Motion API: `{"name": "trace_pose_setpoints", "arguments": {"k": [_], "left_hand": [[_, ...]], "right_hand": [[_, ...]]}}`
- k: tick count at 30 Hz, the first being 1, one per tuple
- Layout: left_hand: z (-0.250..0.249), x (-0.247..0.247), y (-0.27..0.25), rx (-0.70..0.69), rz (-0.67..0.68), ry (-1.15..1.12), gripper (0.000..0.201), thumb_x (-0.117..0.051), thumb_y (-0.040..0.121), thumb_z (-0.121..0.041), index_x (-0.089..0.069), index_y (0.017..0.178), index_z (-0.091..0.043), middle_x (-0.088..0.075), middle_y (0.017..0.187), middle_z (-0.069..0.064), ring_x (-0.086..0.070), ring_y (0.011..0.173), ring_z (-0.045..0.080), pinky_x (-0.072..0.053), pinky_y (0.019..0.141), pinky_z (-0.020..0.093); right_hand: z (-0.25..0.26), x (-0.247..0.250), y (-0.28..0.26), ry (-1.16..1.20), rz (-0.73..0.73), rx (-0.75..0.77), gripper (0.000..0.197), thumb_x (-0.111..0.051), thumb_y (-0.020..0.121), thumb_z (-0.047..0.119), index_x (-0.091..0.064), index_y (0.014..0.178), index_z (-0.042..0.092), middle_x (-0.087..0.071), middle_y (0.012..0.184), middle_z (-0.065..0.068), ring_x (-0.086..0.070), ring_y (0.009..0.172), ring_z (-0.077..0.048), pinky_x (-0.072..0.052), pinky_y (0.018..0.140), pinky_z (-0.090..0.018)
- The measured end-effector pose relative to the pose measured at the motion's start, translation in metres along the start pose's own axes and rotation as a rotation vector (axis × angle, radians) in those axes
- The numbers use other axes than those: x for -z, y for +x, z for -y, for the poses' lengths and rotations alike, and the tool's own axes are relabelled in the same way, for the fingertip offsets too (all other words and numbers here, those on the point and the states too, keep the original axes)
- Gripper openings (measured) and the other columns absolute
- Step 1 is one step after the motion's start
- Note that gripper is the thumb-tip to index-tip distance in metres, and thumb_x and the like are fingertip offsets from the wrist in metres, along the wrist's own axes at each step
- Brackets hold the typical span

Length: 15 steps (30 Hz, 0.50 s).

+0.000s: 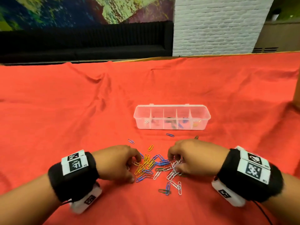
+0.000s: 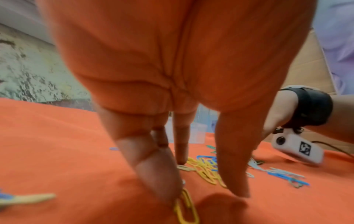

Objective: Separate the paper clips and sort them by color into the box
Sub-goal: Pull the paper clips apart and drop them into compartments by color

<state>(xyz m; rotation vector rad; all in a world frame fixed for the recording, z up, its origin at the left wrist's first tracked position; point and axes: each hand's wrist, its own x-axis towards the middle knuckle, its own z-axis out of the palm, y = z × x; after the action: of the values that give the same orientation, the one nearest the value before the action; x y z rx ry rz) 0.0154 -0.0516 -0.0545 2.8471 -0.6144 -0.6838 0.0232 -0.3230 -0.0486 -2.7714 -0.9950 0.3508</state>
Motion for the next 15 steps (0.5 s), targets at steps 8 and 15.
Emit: {"name": "trace_pose_setpoints", "arguments": {"k": [8, 15], "left_hand": [[0.028, 0.033, -0.004, 0.058, -0.231, 0.130, 0.019, -0.068, 0.081, -0.029, -0.068, 0.099, -0.029, -0.068, 0.090, -0.012, -0.061, 0.081, 0.009, -0.047, 0.073, 0.025], [0.060, 0.028, -0.023, 0.142, -0.011, 0.244, 0.026, -0.067, 0.078, -0.038, -0.065, 0.103, -0.035, -0.068, 0.095, -0.015, -0.061, 0.084, 0.008, -0.049, 0.073, 0.025]], "right_hand": [[0.045, -0.004, 0.052, -0.158, -0.019, 0.169, 0.031, -0.052, 0.085, 0.021, -0.063, 0.112, 0.032, -0.068, 0.106, 0.002, -0.062, 0.097, -0.026, -0.052, 0.078, -0.037], [0.054, -0.007, 0.078, -0.318, 0.017, 0.143, 0.025, -0.048, 0.086, 0.007, -0.060, 0.105, 0.017, -0.059, 0.101, -0.010, -0.060, 0.089, -0.033, -0.039, 0.063, -0.035]]}}
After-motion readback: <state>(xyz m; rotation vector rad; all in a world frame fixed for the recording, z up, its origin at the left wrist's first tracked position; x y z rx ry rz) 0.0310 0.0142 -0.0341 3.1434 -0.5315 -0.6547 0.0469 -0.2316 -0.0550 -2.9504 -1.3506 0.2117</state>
